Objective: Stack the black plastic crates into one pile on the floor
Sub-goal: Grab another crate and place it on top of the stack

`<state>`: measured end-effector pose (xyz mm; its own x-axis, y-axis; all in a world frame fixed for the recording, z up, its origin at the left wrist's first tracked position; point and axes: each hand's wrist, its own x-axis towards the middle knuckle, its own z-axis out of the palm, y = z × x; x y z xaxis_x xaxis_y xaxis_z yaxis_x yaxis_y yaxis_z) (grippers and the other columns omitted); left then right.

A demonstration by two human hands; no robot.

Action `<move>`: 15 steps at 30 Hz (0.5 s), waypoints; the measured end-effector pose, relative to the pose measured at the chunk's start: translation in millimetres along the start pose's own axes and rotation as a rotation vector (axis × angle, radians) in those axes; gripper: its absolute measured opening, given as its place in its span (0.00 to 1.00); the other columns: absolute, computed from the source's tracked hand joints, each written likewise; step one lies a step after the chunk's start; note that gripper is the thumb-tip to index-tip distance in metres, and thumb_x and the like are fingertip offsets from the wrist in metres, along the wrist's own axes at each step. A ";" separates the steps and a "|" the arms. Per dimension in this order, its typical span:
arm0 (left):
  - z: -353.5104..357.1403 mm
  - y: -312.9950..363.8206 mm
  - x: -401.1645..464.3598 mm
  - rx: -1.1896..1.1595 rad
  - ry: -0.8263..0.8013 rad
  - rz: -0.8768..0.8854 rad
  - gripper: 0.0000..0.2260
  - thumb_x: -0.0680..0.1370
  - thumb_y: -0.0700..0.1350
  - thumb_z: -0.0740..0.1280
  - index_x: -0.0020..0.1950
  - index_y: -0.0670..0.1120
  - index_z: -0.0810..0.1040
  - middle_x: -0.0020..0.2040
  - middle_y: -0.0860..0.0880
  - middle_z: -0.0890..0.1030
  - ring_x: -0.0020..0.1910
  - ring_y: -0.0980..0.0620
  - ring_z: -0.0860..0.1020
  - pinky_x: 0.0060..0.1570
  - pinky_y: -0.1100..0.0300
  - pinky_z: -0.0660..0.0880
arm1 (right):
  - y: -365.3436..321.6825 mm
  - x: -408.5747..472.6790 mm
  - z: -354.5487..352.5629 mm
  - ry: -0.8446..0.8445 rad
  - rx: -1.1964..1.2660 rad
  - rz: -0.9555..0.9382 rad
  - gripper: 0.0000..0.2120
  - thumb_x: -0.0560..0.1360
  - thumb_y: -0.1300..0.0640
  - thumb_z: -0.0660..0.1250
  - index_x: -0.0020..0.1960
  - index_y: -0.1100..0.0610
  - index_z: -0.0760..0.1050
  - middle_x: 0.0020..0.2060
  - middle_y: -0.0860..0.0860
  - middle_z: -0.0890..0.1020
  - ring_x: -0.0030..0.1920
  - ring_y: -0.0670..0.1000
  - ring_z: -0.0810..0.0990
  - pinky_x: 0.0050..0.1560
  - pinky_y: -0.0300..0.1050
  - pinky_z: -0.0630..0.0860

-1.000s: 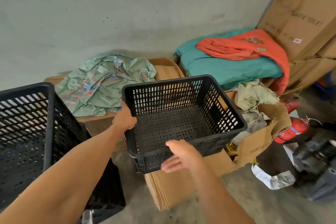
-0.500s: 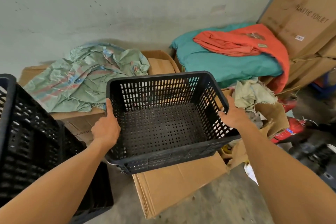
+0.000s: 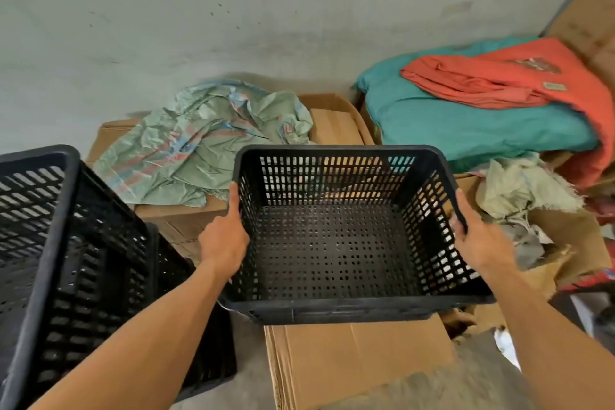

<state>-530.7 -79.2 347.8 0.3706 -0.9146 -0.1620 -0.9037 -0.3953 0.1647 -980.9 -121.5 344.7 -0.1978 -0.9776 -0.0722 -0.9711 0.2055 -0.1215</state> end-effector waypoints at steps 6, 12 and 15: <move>-4.3 -3.0 -5.1 -0.050 -0.013 0.015 0.45 0.77 0.38 0.63 0.79 0.56 0.32 0.31 0.47 0.76 0.26 0.48 0.73 0.23 0.59 0.63 | -8.1 -9.8 -6.0 -0.015 -0.039 0.023 0.31 0.83 0.48 0.53 0.81 0.40 0.42 0.42 0.65 0.82 0.42 0.64 0.81 0.41 0.55 0.76; -15.3 -16.7 -10.4 -0.109 -0.002 0.027 0.37 0.82 0.43 0.59 0.81 0.54 0.35 0.36 0.47 0.77 0.30 0.48 0.73 0.30 0.54 0.68 | -20.8 -37.2 -29.2 -0.026 -0.051 0.043 0.30 0.84 0.48 0.52 0.81 0.42 0.41 0.38 0.60 0.81 0.39 0.60 0.80 0.38 0.53 0.77; -27.3 -18.5 -8.8 -0.120 0.015 0.059 0.39 0.81 0.42 0.61 0.81 0.54 0.36 0.38 0.47 0.78 0.35 0.46 0.76 0.35 0.53 0.71 | -20.8 -55.6 -45.8 0.021 -0.063 0.061 0.31 0.84 0.49 0.53 0.82 0.43 0.43 0.41 0.61 0.83 0.43 0.62 0.81 0.41 0.54 0.77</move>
<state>-511.4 -66.2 372.7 0.3213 -0.9374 -0.1343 -0.8921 -0.3472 0.2890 -955.8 -73.5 396.6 -0.2586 -0.9643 -0.0572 -0.9636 0.2616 -0.0548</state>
